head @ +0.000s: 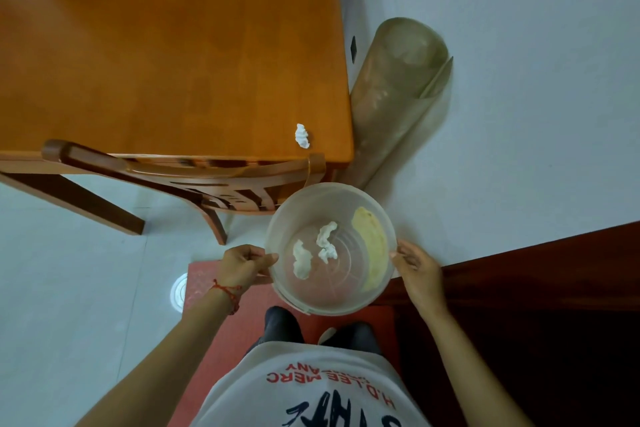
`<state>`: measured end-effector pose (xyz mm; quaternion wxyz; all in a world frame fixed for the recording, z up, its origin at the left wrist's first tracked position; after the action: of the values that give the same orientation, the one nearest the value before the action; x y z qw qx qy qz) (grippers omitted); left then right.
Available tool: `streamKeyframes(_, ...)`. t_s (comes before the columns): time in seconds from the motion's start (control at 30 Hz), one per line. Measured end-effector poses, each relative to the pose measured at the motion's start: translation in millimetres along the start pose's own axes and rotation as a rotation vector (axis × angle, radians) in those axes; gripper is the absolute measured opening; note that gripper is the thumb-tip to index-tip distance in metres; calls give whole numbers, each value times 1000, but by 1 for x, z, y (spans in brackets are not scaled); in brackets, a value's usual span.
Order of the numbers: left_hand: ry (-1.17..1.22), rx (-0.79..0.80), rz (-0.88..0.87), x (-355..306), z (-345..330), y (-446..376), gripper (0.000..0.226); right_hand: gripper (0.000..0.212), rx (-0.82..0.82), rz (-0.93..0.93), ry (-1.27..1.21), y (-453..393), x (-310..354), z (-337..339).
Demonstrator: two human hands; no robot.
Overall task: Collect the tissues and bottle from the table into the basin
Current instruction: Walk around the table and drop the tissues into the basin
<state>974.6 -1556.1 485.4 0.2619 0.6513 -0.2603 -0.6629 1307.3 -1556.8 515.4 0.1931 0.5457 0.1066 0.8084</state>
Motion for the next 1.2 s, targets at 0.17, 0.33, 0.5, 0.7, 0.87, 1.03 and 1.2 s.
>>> streamKeyframes(0.17, -6, 8, 5, 0, 2, -1, 12, 39, -38, 60, -13, -13, 34, 8)
streamKeyframes(0.33, 7, -26, 2, 5, 4, 1, 16, 40, 3, 170, -24, -48, 84, -6)
streamKeyframes(0.5, 26, -62, -1, 13, 7, 3, 21, 43, 110, 249, 3, -97, 131, -41)
streamKeyframes(0.7, 51, -135, 29, 26, 10, 10, 13, 45, 279, 317, 137, -146, 164, -87)
streamKeyframes(0.87, 117, -195, 34, 33, 13, 18, 14, 47, 408, 368, 272, -172, 174, -133)
streamKeyframes(1.03, 110, -231, 37, 35, 14, 25, 12, 49, 521, 465, 425, -186, 176, -171)
streamKeyframes(1.2, 147, -258, 34, 37, 17, 31, 13, 54, 513, 514, 566, -201, 176, -190)
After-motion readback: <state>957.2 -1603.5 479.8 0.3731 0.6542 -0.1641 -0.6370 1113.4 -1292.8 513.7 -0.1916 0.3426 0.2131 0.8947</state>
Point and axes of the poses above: each hand's wrist, its own y-axis away from the middle knuckle, its own z-axis out of the back of the hand, x = y × z, the point moved 9 cm from there along -y, towards the middle knuckle, and after that the axes turned 9 degrees about x, right-handed, at the moved point
